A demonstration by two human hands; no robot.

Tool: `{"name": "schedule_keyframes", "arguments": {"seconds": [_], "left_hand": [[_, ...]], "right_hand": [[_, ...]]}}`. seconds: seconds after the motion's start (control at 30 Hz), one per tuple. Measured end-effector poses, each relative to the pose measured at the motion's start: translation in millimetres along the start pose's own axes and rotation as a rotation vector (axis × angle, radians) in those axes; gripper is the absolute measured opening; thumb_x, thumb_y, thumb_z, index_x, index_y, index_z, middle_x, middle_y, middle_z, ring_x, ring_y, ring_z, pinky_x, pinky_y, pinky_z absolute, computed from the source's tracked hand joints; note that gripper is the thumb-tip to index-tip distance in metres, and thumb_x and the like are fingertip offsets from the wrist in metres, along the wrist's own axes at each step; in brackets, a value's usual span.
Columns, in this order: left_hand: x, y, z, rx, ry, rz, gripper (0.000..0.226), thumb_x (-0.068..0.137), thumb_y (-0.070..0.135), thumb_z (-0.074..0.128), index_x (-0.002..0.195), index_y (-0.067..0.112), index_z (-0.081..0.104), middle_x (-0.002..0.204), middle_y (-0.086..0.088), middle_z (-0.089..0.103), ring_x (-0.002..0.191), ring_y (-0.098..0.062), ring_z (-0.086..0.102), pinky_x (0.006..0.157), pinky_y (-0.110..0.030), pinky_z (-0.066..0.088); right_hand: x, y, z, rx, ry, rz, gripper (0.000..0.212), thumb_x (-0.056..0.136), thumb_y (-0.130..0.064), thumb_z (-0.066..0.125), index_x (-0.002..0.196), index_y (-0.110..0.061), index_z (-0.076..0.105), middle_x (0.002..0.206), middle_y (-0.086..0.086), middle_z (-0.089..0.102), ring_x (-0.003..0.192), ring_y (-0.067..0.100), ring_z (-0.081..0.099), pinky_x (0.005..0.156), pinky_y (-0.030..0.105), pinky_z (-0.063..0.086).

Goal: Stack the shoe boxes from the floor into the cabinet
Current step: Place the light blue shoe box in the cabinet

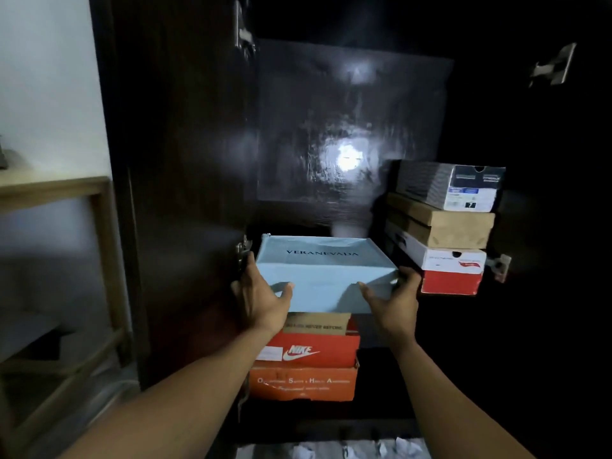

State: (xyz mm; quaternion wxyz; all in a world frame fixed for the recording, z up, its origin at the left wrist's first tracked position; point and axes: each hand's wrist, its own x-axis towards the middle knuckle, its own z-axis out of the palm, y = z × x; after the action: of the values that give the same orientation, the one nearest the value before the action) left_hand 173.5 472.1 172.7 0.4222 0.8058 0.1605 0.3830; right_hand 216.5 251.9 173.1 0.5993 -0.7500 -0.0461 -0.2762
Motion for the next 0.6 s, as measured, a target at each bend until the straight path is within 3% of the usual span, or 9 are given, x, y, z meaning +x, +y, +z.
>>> {"name": "schedule_keyframes", "arguments": {"seconds": [0.1, 0.2, 0.33, 0.47, 0.6], "left_hand": [[13.1, -4.4, 23.1, 0.020, 0.022, 0.062, 0.096, 0.080, 0.025, 0.077, 0.156, 0.020, 0.019, 0.156, -0.012, 0.032, 0.140, -0.035, 0.028, 0.113, -0.053, 0.033], [29.5, -11.1, 44.0, 0.099, -0.007, 0.080, 0.089, 0.084, 0.028, 0.072, 0.156, 0.028, 0.020, 0.163, -0.012, 0.008, 0.143, -0.036, 0.019, 0.110, -0.044, 0.034], [39.6, -19.8, 76.2, 0.127, -0.133, 0.125, 0.084, 0.089, 0.029, 0.068, 0.156, 0.031, 0.019, 0.160, -0.007, -0.028, 0.151, -0.021, -0.003, 0.115, -0.032, 0.029], [55.2, -33.0, 102.0, 0.145, -0.159, 0.138, 0.086, 0.084, 0.034, 0.072, 0.155, 0.026, 0.025, 0.161, 0.001, -0.025, 0.151, -0.028, 0.006, 0.118, -0.036, 0.028], [79.7, -41.1, 104.0, 0.262, -0.122, 0.118, 0.084, 0.083, 0.044, 0.070, 0.153, 0.029, 0.027, 0.161, 0.003, -0.012, 0.136, -0.030, 0.039, 0.108, -0.039, 0.039]], "right_hand": [[12.9, 19.0, 24.7, -0.011, -0.039, -0.059, 0.070, 0.076, -0.022, 0.085, 0.130, -0.028, 0.040, 0.130, 0.004, 0.050, 0.116, 0.020, 0.055, 0.084, 0.021, 0.049], [34.0, 31.1, 43.4, -0.066, -0.108, -0.074, 0.081, 0.081, -0.019, 0.080, 0.145, -0.031, 0.031, 0.147, 0.003, 0.040, 0.130, 0.022, 0.045, 0.102, 0.037, 0.047], [69.5, 47.1, 64.3, -0.108, -0.214, -0.075, 0.088, 0.080, -0.020, 0.079, 0.147, -0.040, 0.026, 0.145, 0.006, 0.045, 0.128, 0.027, 0.051, 0.104, 0.048, 0.049], [101.7, 54.4, 80.6, -0.133, -0.271, -0.058, 0.087, 0.081, -0.014, 0.077, 0.150, -0.031, 0.027, 0.139, 0.010, 0.051, 0.120, 0.027, 0.057, 0.098, 0.038, 0.051], [126.5, 61.4, 97.1, -0.147, -0.354, -0.053, 0.092, 0.080, -0.016, 0.079, 0.152, -0.030, 0.022, 0.137, 0.009, 0.050, 0.118, 0.026, 0.056, 0.094, 0.034, 0.052]]}}
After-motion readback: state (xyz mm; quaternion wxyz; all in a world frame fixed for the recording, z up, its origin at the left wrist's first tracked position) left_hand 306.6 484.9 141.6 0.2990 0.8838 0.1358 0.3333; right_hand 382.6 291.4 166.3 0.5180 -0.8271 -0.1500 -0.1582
